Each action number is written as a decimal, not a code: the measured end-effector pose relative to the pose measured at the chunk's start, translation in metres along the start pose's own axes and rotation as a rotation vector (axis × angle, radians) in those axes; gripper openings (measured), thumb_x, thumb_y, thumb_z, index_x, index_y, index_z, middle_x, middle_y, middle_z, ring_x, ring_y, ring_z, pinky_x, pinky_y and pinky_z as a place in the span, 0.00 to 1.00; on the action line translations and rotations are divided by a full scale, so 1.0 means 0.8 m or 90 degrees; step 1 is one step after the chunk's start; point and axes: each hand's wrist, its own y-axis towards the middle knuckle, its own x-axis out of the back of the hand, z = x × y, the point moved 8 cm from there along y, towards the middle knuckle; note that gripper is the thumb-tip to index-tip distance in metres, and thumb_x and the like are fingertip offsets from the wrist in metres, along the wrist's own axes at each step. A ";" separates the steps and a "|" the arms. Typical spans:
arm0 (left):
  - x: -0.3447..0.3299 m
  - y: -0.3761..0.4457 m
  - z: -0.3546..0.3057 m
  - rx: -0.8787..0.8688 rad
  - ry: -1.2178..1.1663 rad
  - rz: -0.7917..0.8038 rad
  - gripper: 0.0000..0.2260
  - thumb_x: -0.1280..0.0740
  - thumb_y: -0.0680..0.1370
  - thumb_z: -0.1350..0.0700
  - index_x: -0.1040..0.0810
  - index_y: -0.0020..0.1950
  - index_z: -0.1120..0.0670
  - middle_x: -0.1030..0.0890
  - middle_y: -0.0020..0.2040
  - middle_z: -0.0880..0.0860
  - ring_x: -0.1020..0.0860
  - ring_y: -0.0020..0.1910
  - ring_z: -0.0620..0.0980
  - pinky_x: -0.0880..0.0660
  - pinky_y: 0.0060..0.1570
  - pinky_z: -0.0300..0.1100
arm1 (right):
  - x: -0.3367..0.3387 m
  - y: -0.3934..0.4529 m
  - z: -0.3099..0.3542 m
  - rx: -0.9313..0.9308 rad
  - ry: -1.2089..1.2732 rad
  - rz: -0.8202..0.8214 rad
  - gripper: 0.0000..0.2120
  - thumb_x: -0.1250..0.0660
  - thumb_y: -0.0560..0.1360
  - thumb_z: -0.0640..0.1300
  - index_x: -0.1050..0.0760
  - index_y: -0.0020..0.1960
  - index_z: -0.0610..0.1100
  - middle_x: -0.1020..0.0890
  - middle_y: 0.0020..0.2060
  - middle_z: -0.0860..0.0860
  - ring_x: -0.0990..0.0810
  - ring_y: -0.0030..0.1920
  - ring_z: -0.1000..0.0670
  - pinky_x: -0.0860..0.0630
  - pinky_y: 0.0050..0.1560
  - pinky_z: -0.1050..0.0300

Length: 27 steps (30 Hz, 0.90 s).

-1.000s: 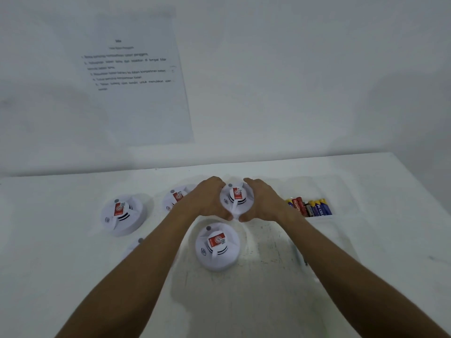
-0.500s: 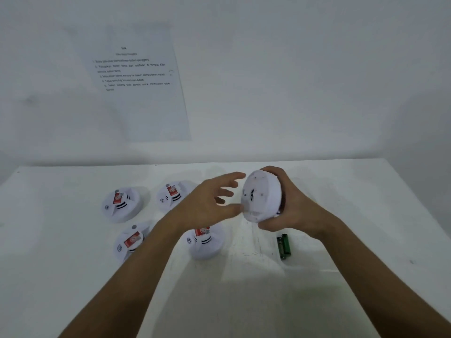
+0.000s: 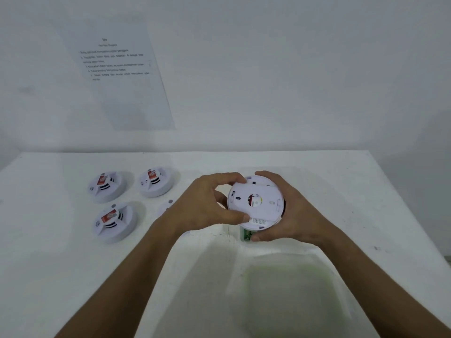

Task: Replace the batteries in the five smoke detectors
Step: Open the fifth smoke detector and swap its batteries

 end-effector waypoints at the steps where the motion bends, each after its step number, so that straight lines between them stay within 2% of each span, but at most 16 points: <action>1: -0.004 -0.001 -0.003 -0.002 0.018 -0.010 0.28 0.18 0.62 0.57 0.22 0.58 0.43 0.21 0.57 0.42 0.16 0.40 0.51 0.20 0.39 0.45 | 0.003 -0.002 -0.001 0.013 -0.005 -0.009 0.49 0.14 0.54 0.35 0.33 0.70 0.51 0.22 0.62 0.57 0.23 0.64 0.53 0.20 0.57 0.55; 4: -0.012 -0.005 -0.008 -0.003 0.075 -0.041 0.28 0.18 0.61 0.55 0.24 0.57 0.43 0.22 0.57 0.40 0.17 0.40 0.48 0.19 0.37 0.47 | 0.011 -0.009 -0.001 0.043 -0.012 -0.035 0.46 0.15 0.55 0.32 0.29 0.68 0.49 0.21 0.60 0.56 0.21 0.61 0.54 0.21 0.55 0.62; 9: -0.021 -0.010 -0.017 -0.020 0.172 -0.094 0.25 0.19 0.60 0.48 0.25 0.51 0.44 0.23 0.53 0.41 0.18 0.39 0.45 0.19 0.37 0.44 | 0.014 -0.013 -0.003 0.070 0.000 -0.038 0.44 0.16 0.55 0.31 0.27 0.67 0.47 0.19 0.59 0.55 0.20 0.60 0.53 0.23 0.54 0.64; 13: -0.031 -0.010 -0.021 -0.050 0.240 -0.085 0.26 0.20 0.62 0.47 0.24 0.56 0.48 0.24 0.54 0.42 0.20 0.45 0.42 0.24 0.35 0.32 | 0.017 -0.012 -0.010 0.066 0.001 -0.019 0.44 0.15 0.55 0.31 0.27 0.67 0.47 0.19 0.59 0.54 0.20 0.60 0.52 0.23 0.54 0.64; 15: -0.032 -0.009 -0.021 -0.049 0.217 -0.060 0.27 0.19 0.63 0.49 0.24 0.59 0.49 0.25 0.56 0.41 0.21 0.48 0.41 0.25 0.36 0.29 | 0.021 -0.011 -0.013 0.058 0.003 -0.010 0.45 0.15 0.55 0.33 0.27 0.68 0.46 0.20 0.60 0.54 0.21 0.61 0.52 0.23 0.55 0.64; 18: -0.028 -0.006 -0.016 -0.025 0.224 -0.033 0.29 0.19 0.62 0.49 0.23 0.61 0.48 0.27 0.59 0.41 0.21 0.49 0.41 0.23 0.40 0.30 | 0.024 -0.012 -0.014 0.058 -0.003 0.002 0.44 0.15 0.55 0.35 0.27 0.68 0.48 0.19 0.59 0.54 0.21 0.61 0.53 0.24 0.54 0.65; 22: -0.037 -0.001 -0.021 -0.055 0.388 -0.024 0.26 0.22 0.60 0.42 0.24 0.53 0.51 0.28 0.52 0.45 0.26 0.48 0.42 0.24 0.46 0.38 | 0.020 -0.011 -0.015 0.066 -0.021 0.017 0.43 0.15 0.56 0.34 0.27 0.67 0.48 0.19 0.59 0.54 0.20 0.60 0.53 0.22 0.55 0.63; 25: -0.045 -0.001 -0.025 -0.062 0.484 -0.031 0.28 0.32 0.57 0.36 0.28 0.48 0.53 0.31 0.47 0.46 0.27 0.41 0.46 0.25 0.40 0.44 | 0.018 -0.009 -0.019 0.064 -0.023 0.034 0.43 0.15 0.56 0.32 0.27 0.67 0.48 0.19 0.58 0.53 0.20 0.59 0.51 0.21 0.55 0.59; 27: -0.047 -0.003 -0.025 -0.074 0.498 -0.034 0.28 0.35 0.57 0.35 0.29 0.47 0.53 0.31 0.46 0.47 0.28 0.39 0.47 0.25 0.37 0.44 | 0.016 -0.009 -0.022 0.061 -0.028 0.053 0.44 0.16 0.56 0.31 0.27 0.67 0.50 0.19 0.58 0.54 0.20 0.59 0.52 0.20 0.55 0.59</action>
